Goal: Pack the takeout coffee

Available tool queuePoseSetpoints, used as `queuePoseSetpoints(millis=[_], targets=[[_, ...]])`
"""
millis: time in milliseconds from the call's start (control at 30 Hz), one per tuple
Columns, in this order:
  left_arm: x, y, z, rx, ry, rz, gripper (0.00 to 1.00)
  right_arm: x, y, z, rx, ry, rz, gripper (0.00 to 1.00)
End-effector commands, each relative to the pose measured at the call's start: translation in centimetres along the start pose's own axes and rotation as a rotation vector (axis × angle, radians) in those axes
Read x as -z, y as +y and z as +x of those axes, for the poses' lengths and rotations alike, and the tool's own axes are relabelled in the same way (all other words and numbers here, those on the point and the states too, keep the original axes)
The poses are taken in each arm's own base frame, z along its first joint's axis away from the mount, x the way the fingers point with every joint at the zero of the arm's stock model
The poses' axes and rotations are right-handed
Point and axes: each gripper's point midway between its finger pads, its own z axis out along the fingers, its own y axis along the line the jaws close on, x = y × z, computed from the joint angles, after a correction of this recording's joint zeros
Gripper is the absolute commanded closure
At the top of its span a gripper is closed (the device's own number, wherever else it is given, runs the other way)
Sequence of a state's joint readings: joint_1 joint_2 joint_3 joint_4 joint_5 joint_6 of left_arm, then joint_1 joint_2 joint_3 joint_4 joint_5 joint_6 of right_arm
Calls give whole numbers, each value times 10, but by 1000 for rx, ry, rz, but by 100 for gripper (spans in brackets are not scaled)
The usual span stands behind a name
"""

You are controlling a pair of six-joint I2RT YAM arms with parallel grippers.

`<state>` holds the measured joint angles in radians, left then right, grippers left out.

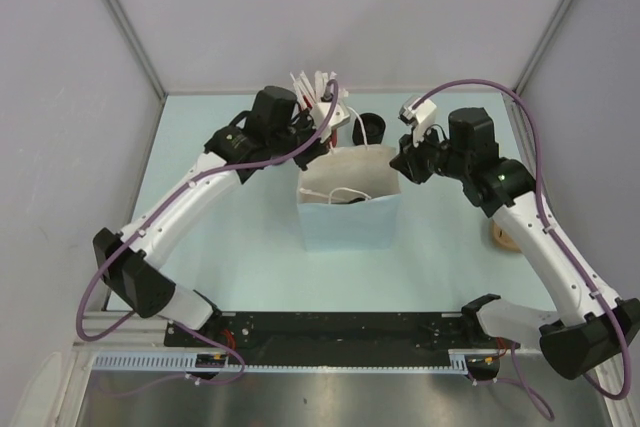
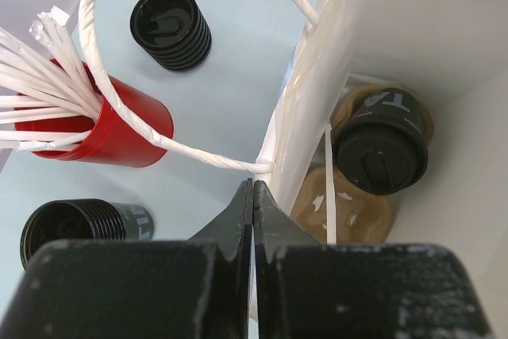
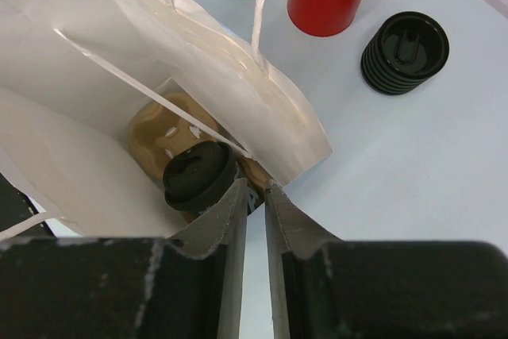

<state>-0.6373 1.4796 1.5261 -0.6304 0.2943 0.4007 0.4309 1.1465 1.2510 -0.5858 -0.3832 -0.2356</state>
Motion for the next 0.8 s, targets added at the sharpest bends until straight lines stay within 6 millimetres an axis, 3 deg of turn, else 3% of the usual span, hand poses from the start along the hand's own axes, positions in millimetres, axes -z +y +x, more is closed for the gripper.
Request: queuePoseSetpoints(millis=[0,133,300,400,500,533,567,700,767], targets=[[6,4,-23,4,-58,-27,100,9,1,-12,0,-57,-1,79],[13,5,-26,3,-72,-48,94,11,-2,-12,0,-62,7,70],[30,5,-26,-1,-98,-88,65,14,-5,-14,5,-72,19,54],[47,6,-28,-9,-124,-120,59,17,-8,-18,21,-86,36,45],[67,8,-31,-14,-161,-158,47,23,-8,-20,46,-98,48,24],[75,13,-32,-12,-174,-181,36,25,-9,-22,54,-103,56,10],[85,16,-35,-12,-193,-201,32,27,-9,-23,67,-106,59,1],[111,30,-30,14,-230,-263,17,36,-10,-26,102,-120,71,0],[121,32,-29,23,-251,-282,5,41,-10,-29,114,-133,84,0]])
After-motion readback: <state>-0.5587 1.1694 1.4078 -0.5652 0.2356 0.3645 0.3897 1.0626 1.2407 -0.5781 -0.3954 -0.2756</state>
